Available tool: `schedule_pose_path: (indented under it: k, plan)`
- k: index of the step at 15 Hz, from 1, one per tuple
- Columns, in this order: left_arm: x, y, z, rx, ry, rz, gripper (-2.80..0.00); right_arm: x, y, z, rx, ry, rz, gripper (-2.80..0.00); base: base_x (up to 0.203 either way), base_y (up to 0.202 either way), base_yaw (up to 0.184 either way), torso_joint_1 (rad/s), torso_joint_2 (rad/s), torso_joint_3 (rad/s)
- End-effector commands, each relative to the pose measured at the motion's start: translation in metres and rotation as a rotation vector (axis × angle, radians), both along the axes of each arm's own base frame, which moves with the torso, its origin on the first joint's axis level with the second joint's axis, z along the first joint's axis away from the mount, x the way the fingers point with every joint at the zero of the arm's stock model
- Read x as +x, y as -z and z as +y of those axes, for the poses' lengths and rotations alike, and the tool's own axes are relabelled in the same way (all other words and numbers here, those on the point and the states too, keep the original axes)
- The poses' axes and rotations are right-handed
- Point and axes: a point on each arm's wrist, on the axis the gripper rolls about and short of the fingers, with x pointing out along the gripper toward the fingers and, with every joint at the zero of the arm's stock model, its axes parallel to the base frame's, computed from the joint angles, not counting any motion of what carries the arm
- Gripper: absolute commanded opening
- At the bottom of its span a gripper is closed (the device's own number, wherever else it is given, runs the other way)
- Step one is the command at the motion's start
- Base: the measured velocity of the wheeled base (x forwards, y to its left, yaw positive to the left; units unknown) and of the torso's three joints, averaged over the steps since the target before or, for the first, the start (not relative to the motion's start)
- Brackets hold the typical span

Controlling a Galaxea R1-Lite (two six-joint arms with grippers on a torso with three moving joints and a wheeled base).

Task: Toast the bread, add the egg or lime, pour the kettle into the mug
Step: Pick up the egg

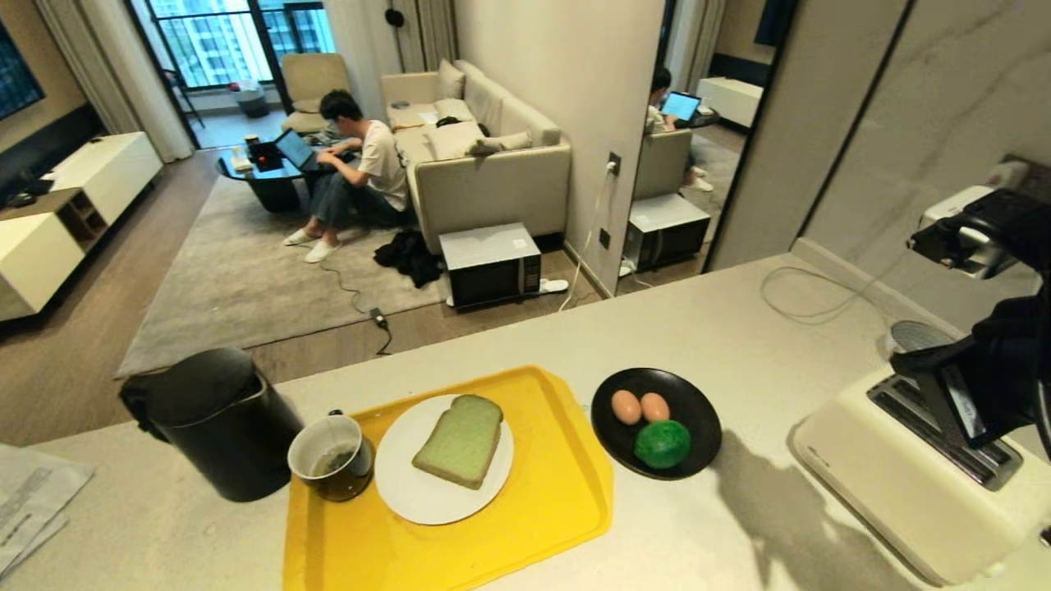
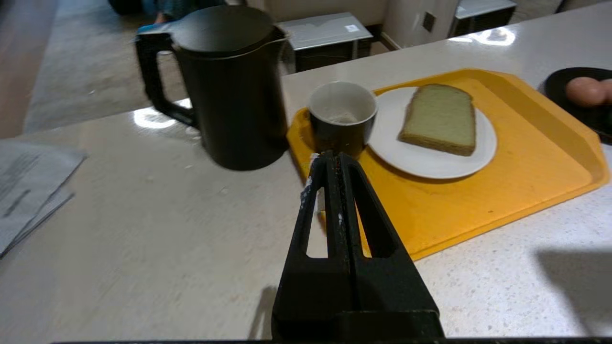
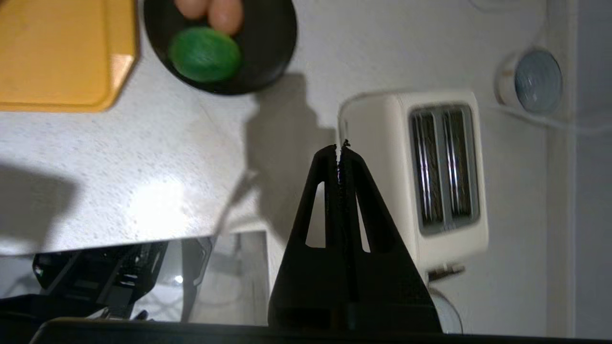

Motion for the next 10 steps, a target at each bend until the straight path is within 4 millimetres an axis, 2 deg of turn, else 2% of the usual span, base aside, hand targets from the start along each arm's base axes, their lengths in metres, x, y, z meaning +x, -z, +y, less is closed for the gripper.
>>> schedule_pose_path:
  k: [1, 10]
  plan:
    - [0.0, 0.0, 0.0, 0.0, 0.0, 0.0, -2.8, 0.0002, 0.0016, 0.0003, -0.006, 0.0, 0.007, -2.8, 0.001, 0.008, -0.175, 0.005, 0.0, 0.0]
    - [0.0, 0.0, 0.0, 0.0, 0.0, 0.0, -2.8, 0.008, 0.0089, 0.0074, -0.024, -0.03, 0.046, -2.8, 0.0, 0.006, -0.174, 0.002, 0.0, 0.002]
